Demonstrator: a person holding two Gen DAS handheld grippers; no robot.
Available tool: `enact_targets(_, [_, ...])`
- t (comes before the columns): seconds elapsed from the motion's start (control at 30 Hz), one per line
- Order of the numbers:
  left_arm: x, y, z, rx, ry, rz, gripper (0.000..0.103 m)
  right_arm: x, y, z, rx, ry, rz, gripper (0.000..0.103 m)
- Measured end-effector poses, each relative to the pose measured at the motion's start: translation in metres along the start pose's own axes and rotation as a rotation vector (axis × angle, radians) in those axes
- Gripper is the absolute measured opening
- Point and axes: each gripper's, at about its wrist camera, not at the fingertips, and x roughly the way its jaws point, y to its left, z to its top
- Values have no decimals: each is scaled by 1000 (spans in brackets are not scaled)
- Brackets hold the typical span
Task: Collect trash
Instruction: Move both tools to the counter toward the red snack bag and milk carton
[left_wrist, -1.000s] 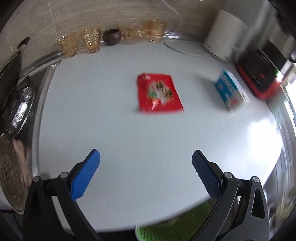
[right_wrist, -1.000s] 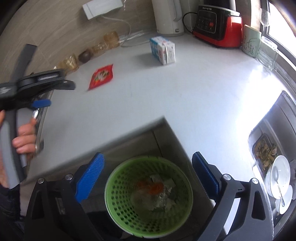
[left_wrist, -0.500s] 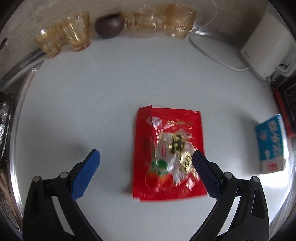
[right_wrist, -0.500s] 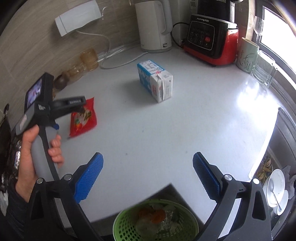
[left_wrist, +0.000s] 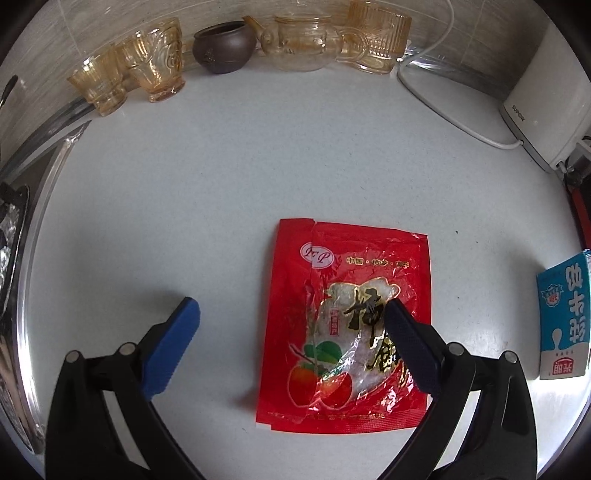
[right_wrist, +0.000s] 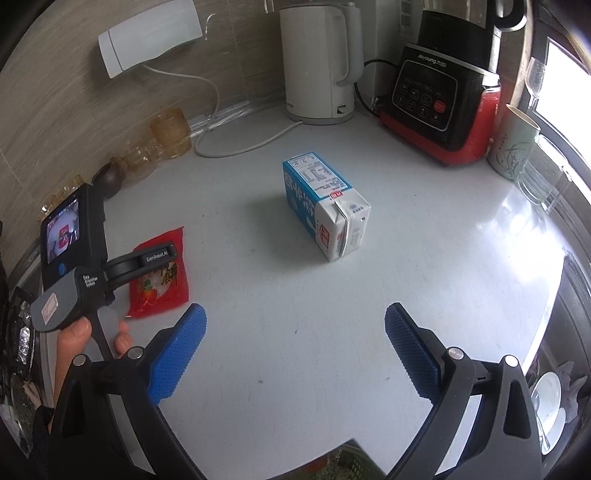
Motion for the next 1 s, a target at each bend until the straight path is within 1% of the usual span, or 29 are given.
enact_targets(0.1, [-2, -2, -5, -9, -10, 13, 95, 7, -3, 9, -29, 0, 12, 97])
enact_targets(0.23, [-6, -11, -8, -13, -29, 61, 95, 15, -10, 20, -80, -13, 52, 97])
enact_targets(0.37, [-14, -18, -10, -45, -57, 105, 95, 23, -22, 33, -129, -28, 131, 97])
enact_targets(0.47, [-12, -25, -9, -63, -62, 133, 95, 32, -32, 41, -164, -24, 184, 97])
enact_targets(0.57, [-12, -31, -13, -77, -73, 141, 95, 40, -39, 49, -191, -26, 208, 97])
enact_targets(0.7, [-14, -44, -15, -46, -96, 165, 95, 51, -44, 61, -219, -32, 230, 97])
enact_targets(0.83, [-17, -49, -16, -35, -104, 154, 94, 59, -47, 70, -228, -34, 246, 97])
enact_targets(0.93, [-18, -50, -16, -29, -116, 136, 89, 67, -47, 76, -230, -28, 251, 97])
enact_targets(1.0, [-18, -49, -16, -25, -123, 116, 83, 70, -47, 78, -232, -29, 253, 97])
